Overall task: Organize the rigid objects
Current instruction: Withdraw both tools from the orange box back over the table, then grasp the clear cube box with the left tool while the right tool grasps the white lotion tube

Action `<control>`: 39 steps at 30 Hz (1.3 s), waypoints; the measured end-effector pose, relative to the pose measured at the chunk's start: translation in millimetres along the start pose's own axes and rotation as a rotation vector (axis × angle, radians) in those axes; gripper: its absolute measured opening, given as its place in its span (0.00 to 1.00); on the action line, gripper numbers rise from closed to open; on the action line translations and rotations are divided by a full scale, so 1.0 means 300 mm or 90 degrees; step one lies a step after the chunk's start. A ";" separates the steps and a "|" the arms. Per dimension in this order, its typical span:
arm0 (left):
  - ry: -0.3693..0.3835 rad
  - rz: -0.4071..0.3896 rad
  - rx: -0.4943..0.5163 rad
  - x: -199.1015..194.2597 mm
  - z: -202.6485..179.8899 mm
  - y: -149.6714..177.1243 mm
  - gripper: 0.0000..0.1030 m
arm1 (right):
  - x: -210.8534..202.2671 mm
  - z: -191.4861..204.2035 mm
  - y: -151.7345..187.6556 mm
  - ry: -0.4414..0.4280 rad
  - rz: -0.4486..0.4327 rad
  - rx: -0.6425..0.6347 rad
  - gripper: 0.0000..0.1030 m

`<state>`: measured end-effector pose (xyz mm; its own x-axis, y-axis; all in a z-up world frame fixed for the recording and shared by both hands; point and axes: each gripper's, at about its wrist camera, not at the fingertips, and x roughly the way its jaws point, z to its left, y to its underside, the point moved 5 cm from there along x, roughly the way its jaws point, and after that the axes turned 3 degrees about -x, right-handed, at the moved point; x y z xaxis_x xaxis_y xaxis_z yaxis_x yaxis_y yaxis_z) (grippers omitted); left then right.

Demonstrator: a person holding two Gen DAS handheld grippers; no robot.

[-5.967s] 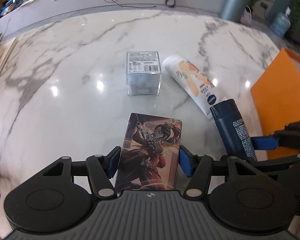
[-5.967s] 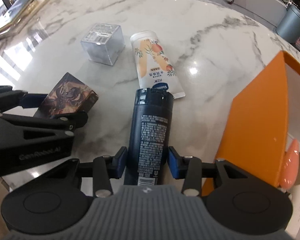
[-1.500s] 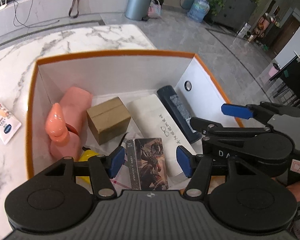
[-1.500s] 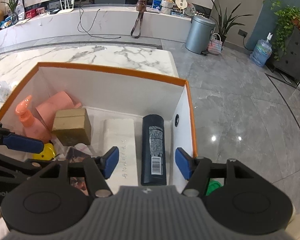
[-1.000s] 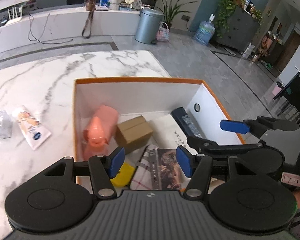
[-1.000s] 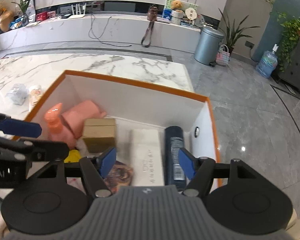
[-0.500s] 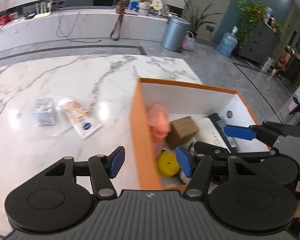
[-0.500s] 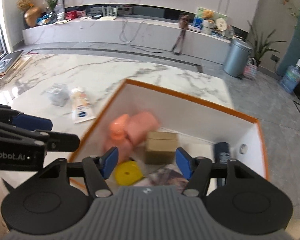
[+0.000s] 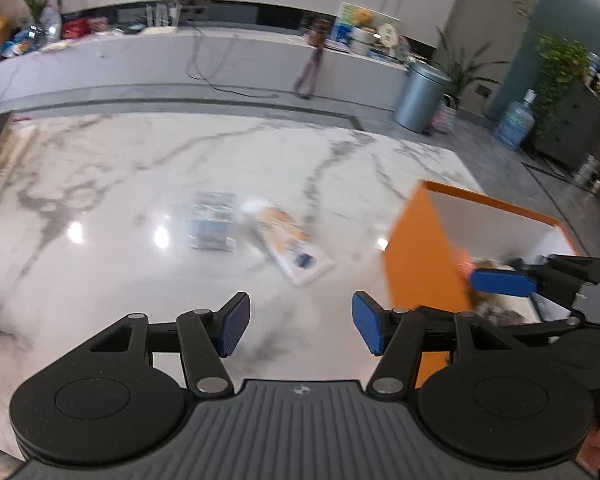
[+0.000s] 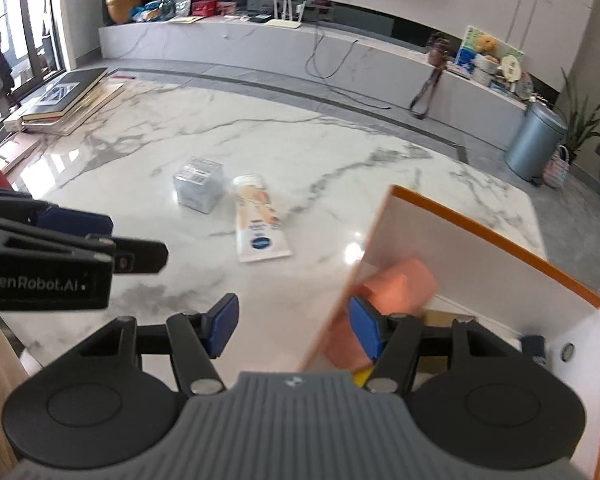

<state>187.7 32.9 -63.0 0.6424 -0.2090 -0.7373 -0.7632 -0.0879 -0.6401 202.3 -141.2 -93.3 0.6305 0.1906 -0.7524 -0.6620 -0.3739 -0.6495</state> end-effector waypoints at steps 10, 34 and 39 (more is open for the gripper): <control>-0.046 -0.057 -0.037 0.051 0.161 -0.092 0.72 | 0.129 0.058 -0.118 -0.021 0.001 0.011 0.65; -0.047 -0.012 -0.026 0.428 0.218 -0.155 0.76 | 0.491 0.098 -0.219 -0.049 0.099 -0.007 0.60; -0.039 0.006 -0.033 0.478 0.232 -0.137 0.67 | 0.537 0.111 -0.230 -0.053 0.120 -0.007 0.62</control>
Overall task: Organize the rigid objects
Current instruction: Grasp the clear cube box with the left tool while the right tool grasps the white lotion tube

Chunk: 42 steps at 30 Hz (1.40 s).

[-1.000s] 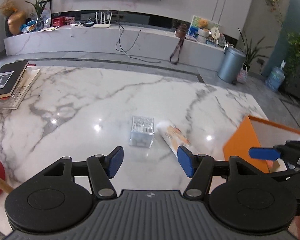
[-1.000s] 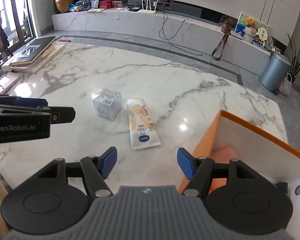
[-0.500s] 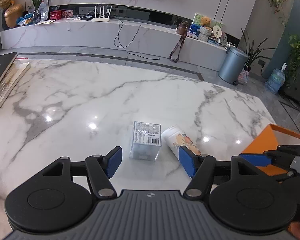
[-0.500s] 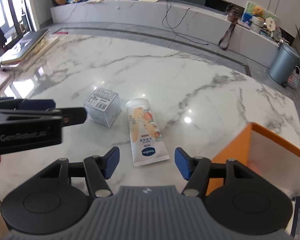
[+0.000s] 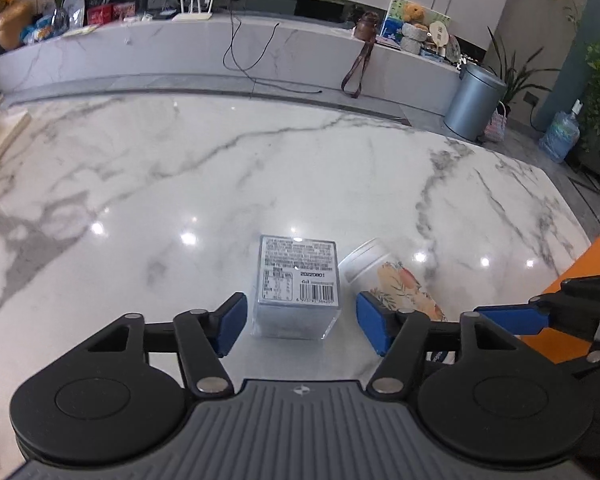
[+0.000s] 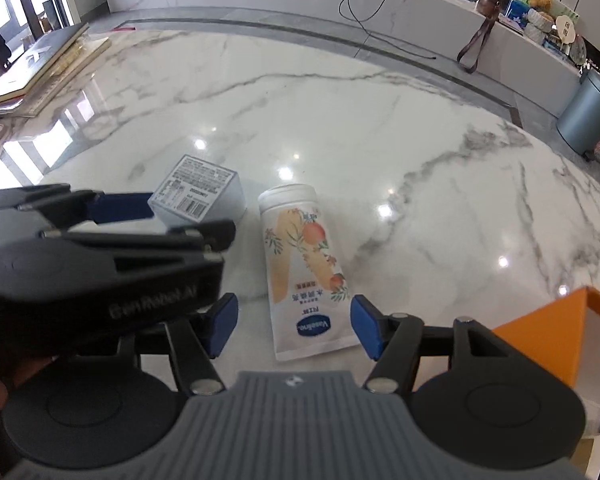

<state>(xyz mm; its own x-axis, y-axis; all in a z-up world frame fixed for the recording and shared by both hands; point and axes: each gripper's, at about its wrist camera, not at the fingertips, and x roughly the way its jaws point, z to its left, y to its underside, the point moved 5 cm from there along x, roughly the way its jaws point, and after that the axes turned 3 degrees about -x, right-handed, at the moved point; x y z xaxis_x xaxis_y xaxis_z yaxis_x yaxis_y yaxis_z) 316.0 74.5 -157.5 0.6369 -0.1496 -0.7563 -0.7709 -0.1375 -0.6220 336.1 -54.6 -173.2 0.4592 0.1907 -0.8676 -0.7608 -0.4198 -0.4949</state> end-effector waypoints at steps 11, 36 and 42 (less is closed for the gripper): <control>-0.018 0.006 -0.034 -0.004 0.063 -0.005 0.54 | 0.079 -0.006 -0.027 -0.015 0.032 0.027 0.67; -0.074 0.107 -0.026 -0.104 0.071 0.142 0.55 | -0.014 0.098 0.190 -0.021 0.089 -0.001 0.55; -0.083 0.096 -0.016 -0.082 0.072 0.146 0.58 | 0.003 0.090 0.172 -0.023 0.082 0.017 0.67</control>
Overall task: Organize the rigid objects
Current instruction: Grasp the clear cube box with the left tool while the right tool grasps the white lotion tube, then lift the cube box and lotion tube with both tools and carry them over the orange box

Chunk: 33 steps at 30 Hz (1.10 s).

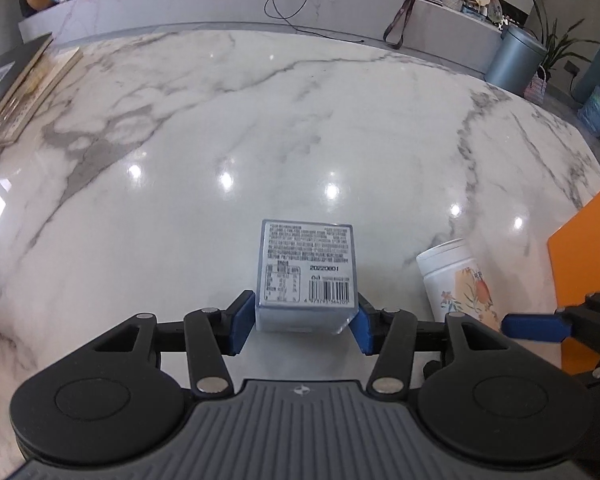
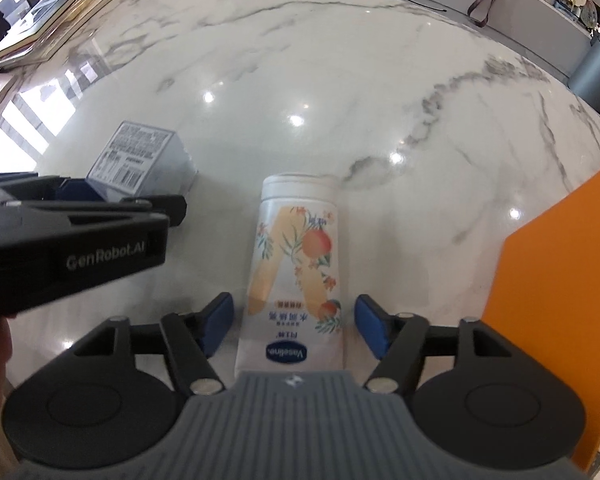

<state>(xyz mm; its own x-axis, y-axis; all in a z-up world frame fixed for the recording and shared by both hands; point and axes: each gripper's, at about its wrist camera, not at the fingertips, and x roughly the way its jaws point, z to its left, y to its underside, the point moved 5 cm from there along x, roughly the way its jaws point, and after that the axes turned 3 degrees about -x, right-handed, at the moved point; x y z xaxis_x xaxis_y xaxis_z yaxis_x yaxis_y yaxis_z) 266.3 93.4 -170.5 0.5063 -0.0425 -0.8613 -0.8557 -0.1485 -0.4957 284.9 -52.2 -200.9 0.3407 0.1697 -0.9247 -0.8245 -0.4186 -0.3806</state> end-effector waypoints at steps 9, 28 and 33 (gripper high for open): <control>-0.006 -0.011 0.024 0.004 -0.016 -0.005 0.51 | -0.011 0.020 0.002 0.006 -0.040 -0.017 0.51; 0.052 -0.005 -0.016 -0.096 -0.031 -0.005 0.51 | -0.116 -0.001 0.009 0.010 -0.080 0.006 0.49; 0.065 -0.008 -0.035 -0.143 -0.027 0.016 0.51 | -0.173 -0.004 0.019 0.001 -0.094 0.007 0.49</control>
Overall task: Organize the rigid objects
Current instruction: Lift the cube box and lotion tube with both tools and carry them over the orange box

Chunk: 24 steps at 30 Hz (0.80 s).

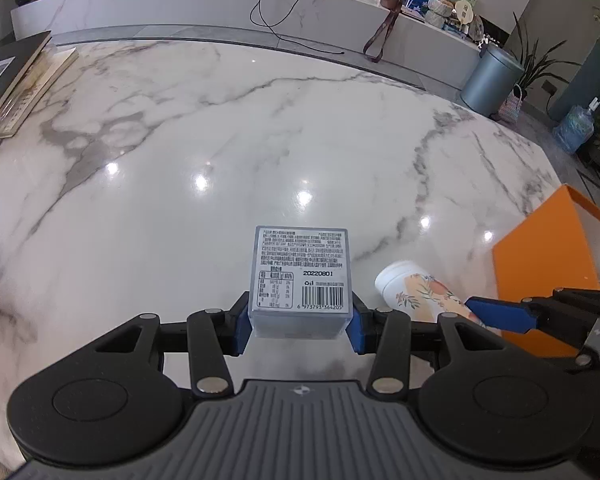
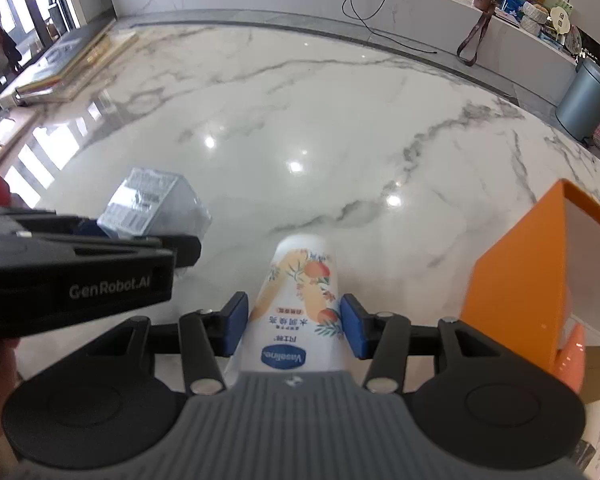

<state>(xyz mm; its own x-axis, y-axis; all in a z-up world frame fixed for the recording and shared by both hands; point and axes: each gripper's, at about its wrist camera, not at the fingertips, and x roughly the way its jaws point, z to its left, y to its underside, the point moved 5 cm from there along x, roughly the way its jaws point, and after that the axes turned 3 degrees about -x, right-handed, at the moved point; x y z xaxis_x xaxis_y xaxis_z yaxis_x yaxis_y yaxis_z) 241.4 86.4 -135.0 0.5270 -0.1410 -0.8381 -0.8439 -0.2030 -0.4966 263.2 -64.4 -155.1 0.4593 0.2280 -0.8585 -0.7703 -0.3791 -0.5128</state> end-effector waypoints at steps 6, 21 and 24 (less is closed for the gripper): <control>0.003 -0.004 -0.002 -0.058 -0.011 0.024 0.51 | -0.071 -0.011 0.015 -0.011 -0.003 0.008 0.00; -0.042 -0.014 -0.008 -0.078 0.004 0.050 0.51 | -0.040 0.055 0.045 -0.054 0.003 -0.043 0.37; -0.044 -0.013 -0.010 -0.057 0.017 0.048 0.51 | -0.007 0.084 0.022 -0.059 0.008 -0.096 0.39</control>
<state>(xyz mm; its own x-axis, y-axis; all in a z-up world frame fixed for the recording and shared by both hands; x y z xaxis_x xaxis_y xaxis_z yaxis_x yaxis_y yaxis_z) 219.6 90.7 -129.0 0.5358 -0.0701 -0.8414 -0.8309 -0.2211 -0.5107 246.1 -44.7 -156.8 0.4027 0.3014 -0.8643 -0.6973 -0.5107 -0.5030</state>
